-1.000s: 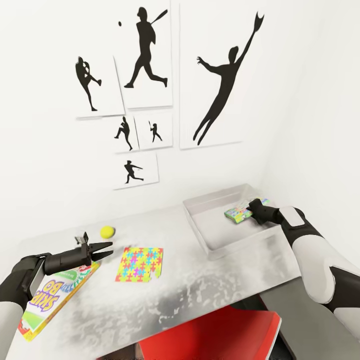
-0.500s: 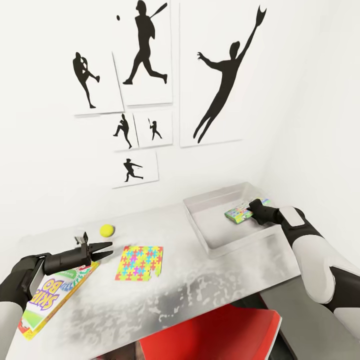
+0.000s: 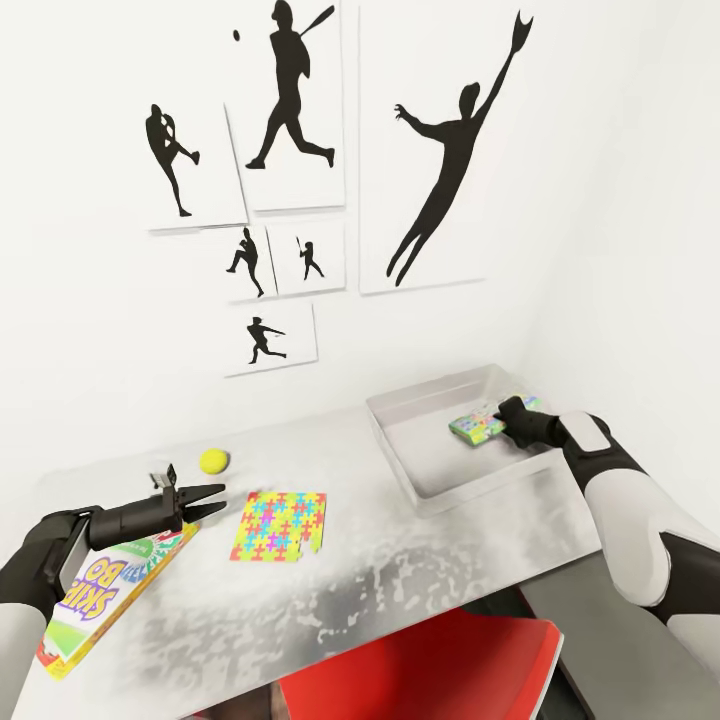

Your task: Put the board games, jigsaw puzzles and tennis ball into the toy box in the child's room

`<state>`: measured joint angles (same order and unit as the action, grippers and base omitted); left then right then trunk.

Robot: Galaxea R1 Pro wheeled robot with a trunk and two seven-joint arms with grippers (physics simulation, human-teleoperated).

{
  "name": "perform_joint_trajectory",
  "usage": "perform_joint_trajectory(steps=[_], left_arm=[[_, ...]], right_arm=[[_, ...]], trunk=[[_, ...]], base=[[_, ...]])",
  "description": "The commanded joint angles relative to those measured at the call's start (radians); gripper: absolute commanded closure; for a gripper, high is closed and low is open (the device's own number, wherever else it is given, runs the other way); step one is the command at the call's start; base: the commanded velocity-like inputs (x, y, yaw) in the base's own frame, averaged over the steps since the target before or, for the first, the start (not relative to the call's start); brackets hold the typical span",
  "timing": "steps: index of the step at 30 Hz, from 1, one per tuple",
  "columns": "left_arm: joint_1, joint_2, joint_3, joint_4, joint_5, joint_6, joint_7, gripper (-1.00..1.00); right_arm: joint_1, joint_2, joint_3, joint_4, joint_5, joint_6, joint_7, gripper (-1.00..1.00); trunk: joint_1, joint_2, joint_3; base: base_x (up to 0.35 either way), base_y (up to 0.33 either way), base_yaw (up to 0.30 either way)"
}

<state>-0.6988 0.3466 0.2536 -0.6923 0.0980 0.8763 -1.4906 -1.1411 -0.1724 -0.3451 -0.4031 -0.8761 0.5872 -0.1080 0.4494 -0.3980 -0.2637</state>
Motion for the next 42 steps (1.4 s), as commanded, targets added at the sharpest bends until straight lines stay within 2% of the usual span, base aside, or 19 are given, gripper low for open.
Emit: perform_joint_trajectory(steps=[1,2,8,27,33,38,41,42], left_arm=[[-0.001,0.000,0.000,0.000,0.000,0.010,-0.003,-1.00],[-0.001,0.000,0.000,0.000,0.000,0.010,-0.003,-1.00],[-0.001,0.000,0.000,0.000,0.000,0.010,-0.002,-1.00],[-0.001,-0.001,-0.001,0.000,0.000,0.009,-0.001,-1.00],[-0.001,0.000,-0.001,0.000,0.000,0.009,0.000,-1.00],[-0.001,0.000,-0.001,0.000,0.000,0.009,0.000,-1.00],[-0.001,0.000,-0.001,0.000,0.000,0.009,0.000,-1.00],[-0.001,0.000,-0.001,0.000,0.000,0.009,0.000,-1.00]], right_arm=[[-0.003,0.001,-0.004,-0.002,-0.012,0.005,-0.009,1.00],[-0.009,0.001,-0.005,-0.002,-0.012,0.005,-0.009,-1.00],[-0.026,0.001,-0.005,-0.001,-0.014,0.009,-0.009,-1.00],[-0.028,0.001,-0.005,-0.002,-0.016,0.014,-0.007,-1.00],[-0.028,0.001,-0.003,-0.014,-0.018,0.019,0.012,-1.00],[-0.025,0.005,-0.003,-0.076,-0.018,0.055,0.058,-1.00],[-0.020,0.009,-0.003,-0.152,-0.019,0.125,0.082,-1.00],[-0.016,0.011,-0.004,-0.201,-0.021,0.170,0.090,-1.00]], trunk=[[0.001,-0.002,-0.002],[0.001,-0.002,-0.002],[0.001,-0.002,-0.002],[0.001,-0.002,-0.002],[0.001,-0.002,-0.002],[0.001,-0.002,-0.002],[0.001,-0.002,-0.002],[0.001,-0.002,-0.002]], base=[[0.000,0.000,0.000],[0.000,0.000,0.000],[0.000,0.000,0.000],[0.000,0.000,0.000],[0.000,0.000,0.000],[0.000,0.000,0.000],[0.000,0.000,0.000],[0.000,0.000,0.000]])
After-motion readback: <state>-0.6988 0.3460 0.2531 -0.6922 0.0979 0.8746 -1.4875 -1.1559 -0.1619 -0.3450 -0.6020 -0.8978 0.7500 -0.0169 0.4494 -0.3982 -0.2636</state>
